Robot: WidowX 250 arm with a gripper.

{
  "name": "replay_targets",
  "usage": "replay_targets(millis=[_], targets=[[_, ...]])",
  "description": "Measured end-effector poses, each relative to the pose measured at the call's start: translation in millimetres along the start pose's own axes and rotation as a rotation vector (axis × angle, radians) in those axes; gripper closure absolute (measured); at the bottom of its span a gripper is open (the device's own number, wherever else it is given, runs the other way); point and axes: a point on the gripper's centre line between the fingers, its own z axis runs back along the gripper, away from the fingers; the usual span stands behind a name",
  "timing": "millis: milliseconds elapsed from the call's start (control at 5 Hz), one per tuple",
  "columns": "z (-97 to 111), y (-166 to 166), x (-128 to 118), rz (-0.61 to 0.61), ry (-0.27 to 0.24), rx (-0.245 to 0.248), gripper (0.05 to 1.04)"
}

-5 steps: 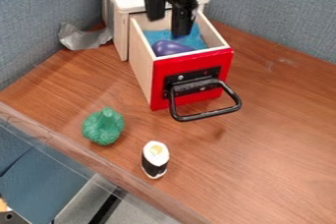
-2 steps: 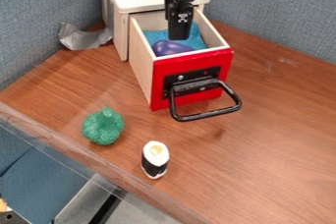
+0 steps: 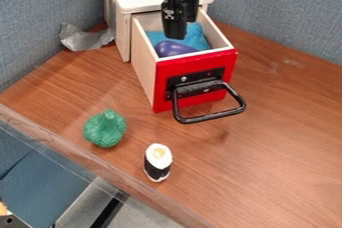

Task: Picks the blue object from the drawer and puts it on the table

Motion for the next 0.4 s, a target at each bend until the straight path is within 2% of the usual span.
replay_targets(millis=[200, 400], targets=[[-1, -1, -1, -0.084, 0.003, -0.006, 0.082], [-16, -6, -8, -0.074, 0.026, -0.006, 0.082]])
